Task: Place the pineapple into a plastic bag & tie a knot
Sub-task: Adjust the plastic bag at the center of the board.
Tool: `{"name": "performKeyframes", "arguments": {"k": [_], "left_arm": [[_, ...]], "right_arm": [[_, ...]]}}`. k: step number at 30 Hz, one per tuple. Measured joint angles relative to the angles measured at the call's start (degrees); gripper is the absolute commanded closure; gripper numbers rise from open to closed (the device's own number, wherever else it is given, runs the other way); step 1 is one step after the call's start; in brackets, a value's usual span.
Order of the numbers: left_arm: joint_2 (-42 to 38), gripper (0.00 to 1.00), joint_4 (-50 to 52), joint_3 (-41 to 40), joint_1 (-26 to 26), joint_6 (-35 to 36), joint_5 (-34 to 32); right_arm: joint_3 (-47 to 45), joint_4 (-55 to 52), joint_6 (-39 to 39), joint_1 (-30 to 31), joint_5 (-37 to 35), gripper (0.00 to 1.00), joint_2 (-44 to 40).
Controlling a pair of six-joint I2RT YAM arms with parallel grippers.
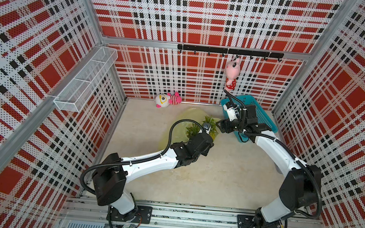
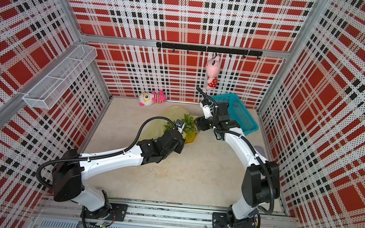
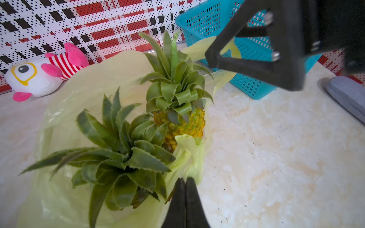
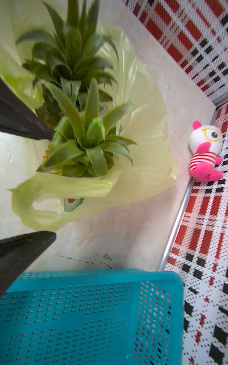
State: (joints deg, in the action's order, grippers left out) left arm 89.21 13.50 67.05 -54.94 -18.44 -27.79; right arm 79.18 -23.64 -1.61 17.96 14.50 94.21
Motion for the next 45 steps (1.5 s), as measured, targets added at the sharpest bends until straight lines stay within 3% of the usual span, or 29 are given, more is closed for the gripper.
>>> {"name": "performKeyframes", "arguments": {"k": [3,5,9,10,17,21,30,35,41,45], "left_arm": [[-0.79,1.00,-0.33,-0.52,0.26,-0.22,0.66],[-1.09,1.00,-0.46,-0.70,0.28,-0.31,0.87],[-1.90,1.00,-0.66,-1.57,0.39,-0.39,1.33],[-2.23,1.00,-0.68,-1.79,0.39,-0.37,1.55],[-6.67,1.00,-0.59,-3.39,0.96,-0.22,1.70],[-11.72,1.00,-0.61,-4.04,2.69,0.35,1.79],[-24.74,1.00,-3.50,-2.86,14.86,4.13,5.22],[-23.12,1.00,-6.71,2.99,21.51,5.88,10.36],[-14.64,1.00,-10.78,14.67,25.62,7.34,13.90],[-12.52,1.00,-12.04,17.55,27.15,7.80,15.17]], "right_arm": [[1.88,-0.46,-0.76,-0.02,-2.36,0.40,2.51],[2.08,-0.61,-1.01,-0.02,-3.43,0.51,2.97],[2.08,-0.85,-1.51,-0.07,-4.35,0.93,2.97],[2.08,-0.96,-1.68,-0.07,-4.28,1.00,2.97],[1.97,-2.12,1.27,-0.07,-2.97,1.00,1.33],[2.36,-4.15,5.05,-0.07,-0.76,1.00,-4.00],[14.53,-8.98,12.79,0.02,0.00,1.00,-10.25],[23.71,-10.32,15.02,0.02,-1.18,1.00,-8.92],[35.23,-9.57,15.93,0.02,-2.62,1.00,-1.51],[41.38,-9.29,16.11,0.02,-1.40,1.00,3.23]]}}
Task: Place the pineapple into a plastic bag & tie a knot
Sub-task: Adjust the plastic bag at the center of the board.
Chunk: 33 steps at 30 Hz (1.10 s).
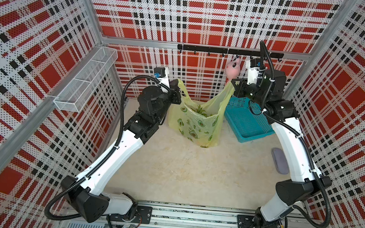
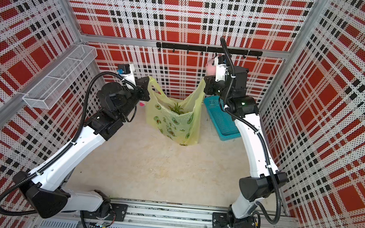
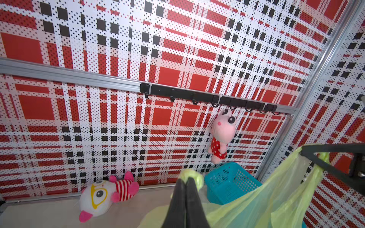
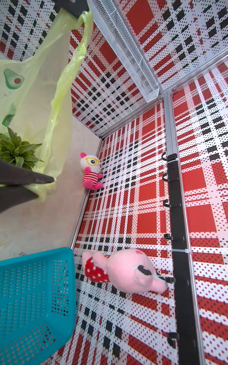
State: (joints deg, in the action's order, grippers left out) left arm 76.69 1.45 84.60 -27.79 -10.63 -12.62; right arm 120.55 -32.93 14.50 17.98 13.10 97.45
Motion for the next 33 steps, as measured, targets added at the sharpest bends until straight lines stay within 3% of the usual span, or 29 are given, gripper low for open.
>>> {"name": "performKeyframes", "arguments": {"k": [3,13,18,21,23,25,27,29,33], "left_arm": [[-1.66,1.00,-1.40,-2.75,0.11,-0.11,0.50],[-17.92,1.00,-0.42,-32.44,-0.28,-7.76,0.57],[-19.58,1.00,1.25,-36.35,-0.22,-10.60,0.52],[-19.76,0.87,1.36,-35.78,0.09,-10.99,0.48],[-19.76,0.70,1.42,-34.77,0.26,-10.97,0.44],[-19.76,0.43,1.73,-33.53,0.46,-9.97,0.42],[-19.39,0.23,3.80,-31.26,0.50,-7.10,0.92],[-18.43,0.15,7.04,-27.34,0.57,-3.32,0.98],[-16.37,0.11,12.20,-19.61,2.03,2.75,1.44]], "right_arm": [[-0.90,0.50,0.15,0.00,2.43,1.00,0.33],[-23.78,5.51,1.05,2.82,12.44,1.00,-4.96],[-28.35,6.43,1.88,5.75,15.15,1.00,-5.09],[-28.55,7.02,2.34,6.08,15.76,1.00,-5.18],[-28.55,7.69,2.58,6.12,15.96,1.00,-5.49],[-28.50,8.11,2.80,6.14,16.15,1.00,-5.95],[-28.41,8.41,2.97,6.14,16.26,1.00,-6.36],[-28.20,8.68,3.02,6.19,16.39,1.00,-6.60],[-27.96,8.83,3.13,6.29,16.59,1.00,-6.64]]}}
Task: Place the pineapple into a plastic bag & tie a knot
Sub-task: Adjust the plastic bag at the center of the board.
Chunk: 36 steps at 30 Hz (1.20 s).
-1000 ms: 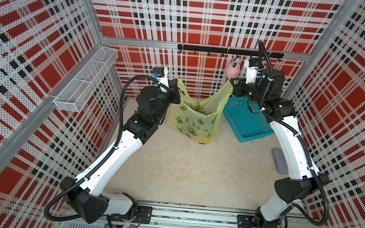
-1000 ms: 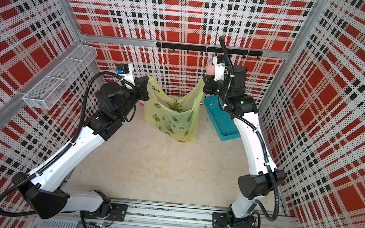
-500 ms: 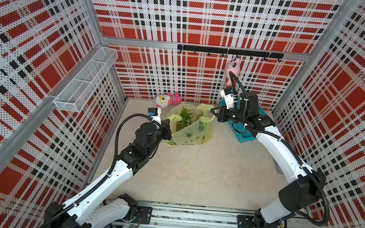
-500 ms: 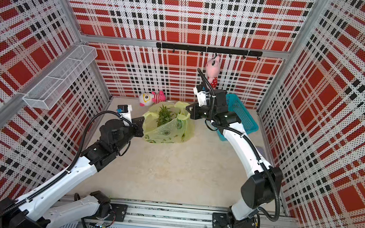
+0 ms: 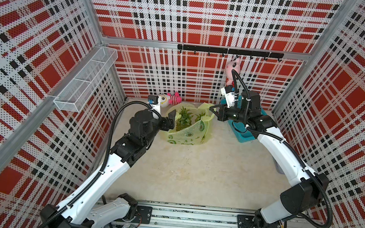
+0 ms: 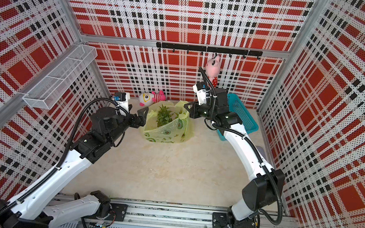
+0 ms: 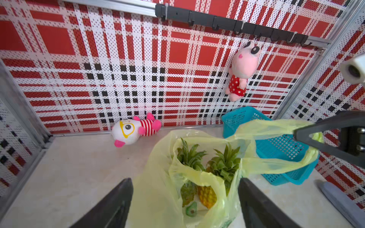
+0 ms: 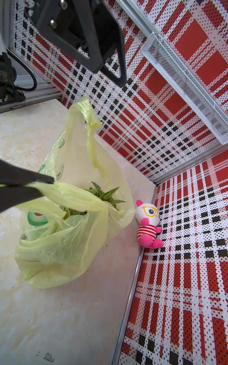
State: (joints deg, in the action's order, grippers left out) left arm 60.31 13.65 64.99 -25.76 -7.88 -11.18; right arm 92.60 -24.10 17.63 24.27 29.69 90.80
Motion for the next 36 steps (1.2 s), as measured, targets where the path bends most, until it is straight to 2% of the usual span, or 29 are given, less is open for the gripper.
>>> {"name": "performKeyframes", "arguments": {"k": [5,10,13,17,19,22,29,36], "left_arm": [[3.32,0.10,3.98,5.75,0.87,2.71,2.27],[7.30,0.12,7.41,6.54,-0.31,3.28,4.98],[9.90,0.18,9.42,6.95,-1.60,3.63,5.68],[13.25,0.45,12.44,9.07,-2.49,4.37,5.25],[14.10,0.64,13.57,10.16,-3.23,4.87,3.54],[14.21,1.00,15.10,11.58,-3.91,5.81,1.51],[13.00,1.00,13.94,14.40,-3.54,6.56,-4.07],[9.29,1.00,3.54,17.05,-1.44,4.11,-10.19]], "right_arm": [[0.02,0.02,0.04,0.00,-0.04,1.00,-0.07],[0.02,0.04,0.04,0.00,-0.11,1.00,-0.46],[0.02,0.04,0.07,0.00,-0.11,1.00,-0.50],[-0.07,0.09,0.07,0.00,-0.33,1.00,-0.57],[-0.31,0.13,0.09,0.00,-0.48,1.00,-0.72],[-0.31,0.11,0.09,0.00,-1.01,1.00,-0.83],[1.25,-0.85,-0.20,0.00,-5.95,1.00,-1.81],[8.87,-2.21,-0.46,-0.02,-16.39,1.00,-3.32]]}}
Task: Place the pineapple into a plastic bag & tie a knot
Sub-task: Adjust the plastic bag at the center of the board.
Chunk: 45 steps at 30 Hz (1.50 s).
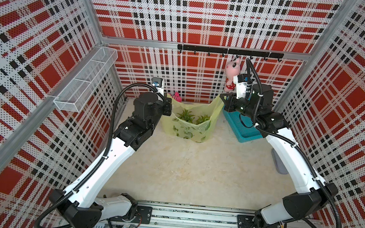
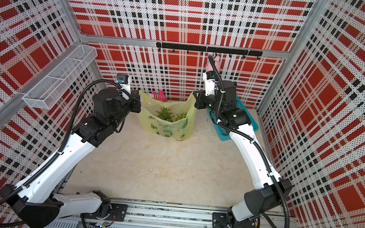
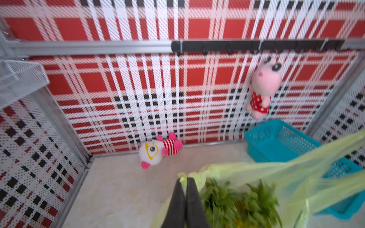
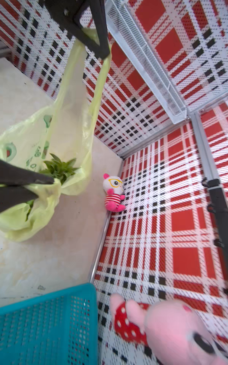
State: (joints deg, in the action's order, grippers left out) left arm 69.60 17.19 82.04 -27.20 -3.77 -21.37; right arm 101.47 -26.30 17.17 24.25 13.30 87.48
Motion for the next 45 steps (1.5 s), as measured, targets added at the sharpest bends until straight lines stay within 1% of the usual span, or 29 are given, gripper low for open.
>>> {"name": "performKeyframes", "arguments": {"k": [3,7,14,18,21,24,28,31,33,37,40,45], "left_arm": [[-1.25,1.00,-5.20,0.35,0.20,-1.25,-0.63],[-0.50,1.00,-9.53,2.34,0.59,-3.15,-0.63],[3.98,1.00,-13.60,3.63,2.12,-7.04,-1.01],[4.72,1.00,-13.46,3.30,2.10,-8.59,-0.09],[2.89,1.00,-14.10,0.50,2.01,-10.03,0.59],[-1.40,1.00,-14.43,-5.77,0.66,-12.07,0.94],[-7.30,1.00,-14.19,-14.95,-3.19,-16.00,-0.37],[-10.80,1.00,-14.16,-20.90,-6.19,-20.15,-1.62],[-12.02,1.00,-14.03,-23.04,-7.43,-22.23,-2.14],[-12.11,1.00,-13.84,-23.30,-7.98,-24.63,-3.58],[-11.82,1.00,-13.84,-23.17,-7.26,-25.38,-4.11],[-10.16,1.00,-13.97,-21.53,-5.86,-25.31,-3.26]], "right_arm": [[1.75,-0.17,0.04,-0.11,-2.82,1.00,-0.94],[6.14,-0.94,0.04,-0.42,-3.69,1.00,0.00],[18.58,-2.38,0.28,-2.38,-2.12,1.00,8.33],[21.51,-3.56,0.22,-2.58,0.11,1.00,10.75],[20.55,-3.80,-0.07,-2.62,2.51,1.00,10.45],[14.84,-3.21,-0.59,-2.67,4.74,1.00,8.26],[5.09,-2.99,-1.01,-2.69,7.69,1.00,5.57],[0.11,-2.86,-1.09,-2.69,9.57,1.00,5.16],[-1.42,-2.97,-1.16,-2.69,10.45,1.00,5.14],[-0.70,-2.80,-1.18,-2.71,12.00,1.00,5.14],[0.55,-2.47,-1.18,-2.71,12.55,1.00,5.03],[1.38,-3.89,-1.88,-2.73,9.79,1.00,4.13]]}}
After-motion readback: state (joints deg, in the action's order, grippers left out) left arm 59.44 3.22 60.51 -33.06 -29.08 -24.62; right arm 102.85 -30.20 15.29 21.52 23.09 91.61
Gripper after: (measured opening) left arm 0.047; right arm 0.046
